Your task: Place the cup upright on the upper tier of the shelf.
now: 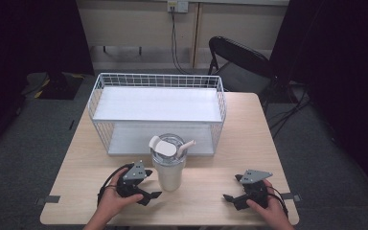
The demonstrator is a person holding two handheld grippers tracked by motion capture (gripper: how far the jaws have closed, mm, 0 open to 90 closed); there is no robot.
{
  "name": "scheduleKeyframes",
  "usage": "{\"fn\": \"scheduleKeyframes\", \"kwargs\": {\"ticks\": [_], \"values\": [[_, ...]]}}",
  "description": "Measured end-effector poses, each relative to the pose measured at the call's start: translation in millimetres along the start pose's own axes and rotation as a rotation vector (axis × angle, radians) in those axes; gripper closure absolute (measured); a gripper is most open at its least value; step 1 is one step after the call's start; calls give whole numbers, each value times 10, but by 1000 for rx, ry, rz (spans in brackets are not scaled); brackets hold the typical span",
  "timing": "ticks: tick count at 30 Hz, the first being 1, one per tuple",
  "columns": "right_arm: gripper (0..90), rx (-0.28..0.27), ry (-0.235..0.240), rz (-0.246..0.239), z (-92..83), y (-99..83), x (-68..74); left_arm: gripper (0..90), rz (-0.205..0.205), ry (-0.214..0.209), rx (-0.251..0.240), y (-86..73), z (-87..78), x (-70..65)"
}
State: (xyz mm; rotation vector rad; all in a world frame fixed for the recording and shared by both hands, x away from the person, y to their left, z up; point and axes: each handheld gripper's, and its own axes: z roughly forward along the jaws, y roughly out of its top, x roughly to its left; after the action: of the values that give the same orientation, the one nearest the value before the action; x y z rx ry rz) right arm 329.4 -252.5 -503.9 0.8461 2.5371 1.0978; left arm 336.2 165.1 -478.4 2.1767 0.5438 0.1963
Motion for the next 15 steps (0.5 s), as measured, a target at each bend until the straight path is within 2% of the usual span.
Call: {"fn": "scheduleKeyframes", "kwargs": {"ticks": [6, 10, 12, 14, 15], "values": [[100, 0, 0, 0, 0, 0, 0, 159, 7, -6, -13, 47, 24, -3], [99, 0, 0, 0, 0, 0, 0, 159, 3, -6, -22, 79, 33, 4], [99, 0, 0, 0, 0, 0, 0, 158, -13, -9, -38, 98, 42, 3], [99, 0, 0, 0, 0, 0, 0, 158, -3, -3, -47, 115, 36, 13], [99, 0, 0, 0, 0, 0, 0, 158, -13, -14, -52, 125, 38, 15]]}}
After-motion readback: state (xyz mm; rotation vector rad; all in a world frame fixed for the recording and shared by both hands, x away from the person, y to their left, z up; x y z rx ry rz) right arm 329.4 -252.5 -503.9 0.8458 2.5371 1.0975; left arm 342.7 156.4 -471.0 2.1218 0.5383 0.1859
